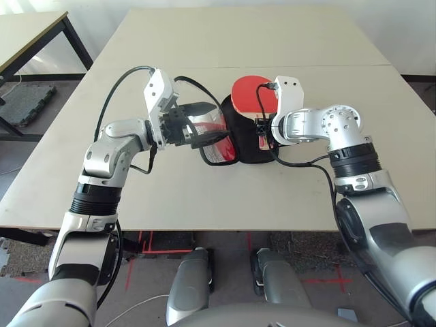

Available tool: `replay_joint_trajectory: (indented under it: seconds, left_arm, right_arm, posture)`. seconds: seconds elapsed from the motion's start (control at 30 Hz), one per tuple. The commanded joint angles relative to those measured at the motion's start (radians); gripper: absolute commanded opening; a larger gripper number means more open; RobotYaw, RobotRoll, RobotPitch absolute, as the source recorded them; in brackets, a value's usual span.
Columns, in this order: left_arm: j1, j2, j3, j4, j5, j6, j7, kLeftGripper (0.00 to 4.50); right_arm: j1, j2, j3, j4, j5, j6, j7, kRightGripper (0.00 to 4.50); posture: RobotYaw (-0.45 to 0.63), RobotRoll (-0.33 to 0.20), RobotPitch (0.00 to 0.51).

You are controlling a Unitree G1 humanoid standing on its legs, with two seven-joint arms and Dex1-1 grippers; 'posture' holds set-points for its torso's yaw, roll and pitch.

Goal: Store the ping-pong paddle in its case and zip it.

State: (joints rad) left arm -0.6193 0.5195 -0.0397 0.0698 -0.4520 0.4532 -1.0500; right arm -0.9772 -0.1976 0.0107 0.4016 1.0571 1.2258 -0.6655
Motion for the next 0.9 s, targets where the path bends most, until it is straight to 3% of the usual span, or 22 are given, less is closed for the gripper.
replay_joint_trajectory:
  seconds: [0.03,0.43,0.9]
  left_arm:
    - [0.009,0.002,-0.004,-0.016,0.007,-0.007,-0.001,4.50]
    - [0.016,0.005,-0.002,-0.025,0.006,-0.008,0.000,4.50]
    - [0.019,0.005,-0.003,-0.030,0.006,-0.004,0.003,4.50]
  right_arm:
    - [-0.023,0.033,-0.037,0.030,-0.086,0.033,0.048,1.08]
    - [-0.029,0.121,-0.133,0.066,-0.342,0.065,0.145,1.08]
    - [-0.044,0.196,-0.212,0.085,-0.536,0.080,0.250,1.08]
  posture:
    - [0.05,0.000,0.102]
    - [0.06,0.000,0.094]
    - [0.07,0.000,0.099]
